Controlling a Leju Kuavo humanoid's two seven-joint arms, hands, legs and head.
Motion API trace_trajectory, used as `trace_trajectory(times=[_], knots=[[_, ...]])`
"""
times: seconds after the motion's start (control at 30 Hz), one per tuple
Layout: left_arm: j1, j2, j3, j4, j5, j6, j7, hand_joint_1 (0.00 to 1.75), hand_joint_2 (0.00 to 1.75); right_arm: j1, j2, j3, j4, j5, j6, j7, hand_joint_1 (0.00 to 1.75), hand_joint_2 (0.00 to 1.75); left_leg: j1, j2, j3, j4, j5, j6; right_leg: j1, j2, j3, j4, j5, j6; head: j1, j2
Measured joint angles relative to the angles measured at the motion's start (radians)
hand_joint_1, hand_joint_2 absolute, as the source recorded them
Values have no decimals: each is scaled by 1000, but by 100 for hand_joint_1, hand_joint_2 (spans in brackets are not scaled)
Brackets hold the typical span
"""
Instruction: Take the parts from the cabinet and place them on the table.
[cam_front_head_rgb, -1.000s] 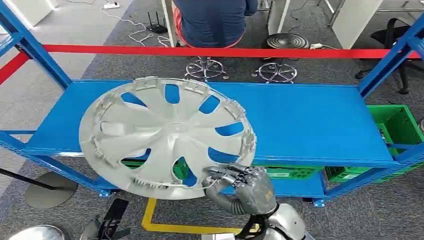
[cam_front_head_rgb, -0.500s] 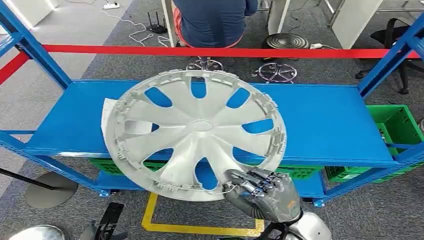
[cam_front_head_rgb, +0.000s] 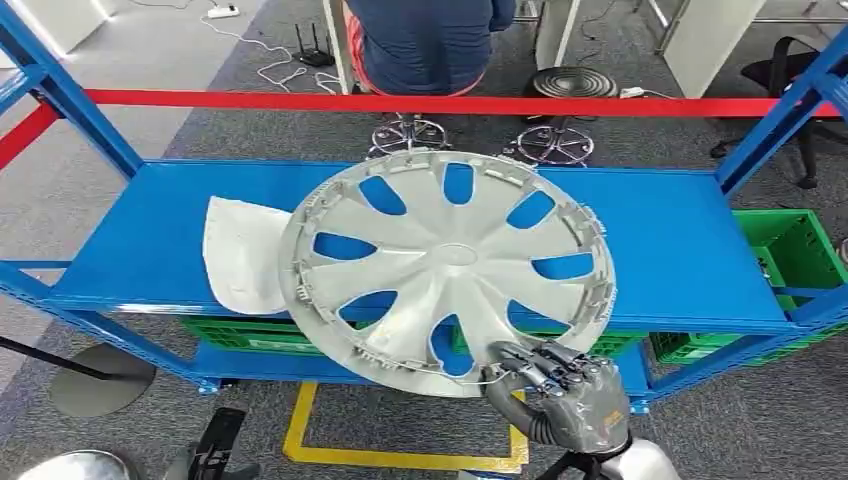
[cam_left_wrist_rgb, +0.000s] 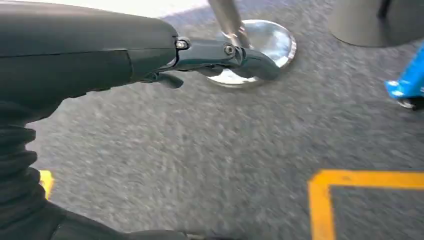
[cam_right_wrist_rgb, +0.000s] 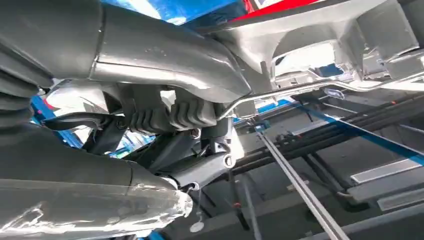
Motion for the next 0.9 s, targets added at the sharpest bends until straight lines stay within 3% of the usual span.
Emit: trace_trajectory(times=[0.3, 0.4, 0.43, 0.53, 0.67, 0.77, 0.9], knots=[[-2, -2, 19, 0, 9, -12, -18, 0, 175, 0, 10, -13, 6, -2, 0, 3, 175, 175, 0, 0, 0, 0, 0, 0, 0, 0, 0, 0, 0, 0, 0, 0], [-8, -6, 31, 0, 42, -73, -108, 0, 175, -1, 13, -22, 7, 3, 0, -2, 175, 175, 0, 0, 0, 0, 0, 0, 0, 0, 0, 0, 0, 0, 0, 0], [-13, -8, 34, 0, 51, -98, -155, 0, 0, -2, 14, -25, 6, 7, 0, -3, 175, 175, 0, 0, 0, 0, 0, 0, 0, 0, 0, 0, 0, 0, 0, 0], [-34, -18, 45, -3, 77, -143, -292, 0, 0, -3, 18, -34, -2, 13, 0, -3, 175, 175, 0, 0, 0, 0, 0, 0, 0, 0, 0, 0, 0, 0, 0, 0], [-52, -30, 48, -11, 82, -205, -408, 0, 0, -4, 19, -40, -18, 19, 0, -3, 175, 175, 0, 0, 0, 0, 0, 0, 0, 0, 0, 0, 1, 0, 0, 0], [-56, -35, 48, -16, 83, -220, -454, 0, 0, -7, 20, -42, -19, 18, 0, -4, 175, 175, 0, 0, 0, 0, 0, 0, 0, 0, 0, 0, 1, 0, 0, 0], [-60, -39, 48, -19, 86, -216, -459, 0, 0, -7, 22, -45, -19, 17, 0, -4, 175, 175, 0, 0, 0, 0, 0, 0, 0, 0, 0, 0, 1, 0, 0, 0]])
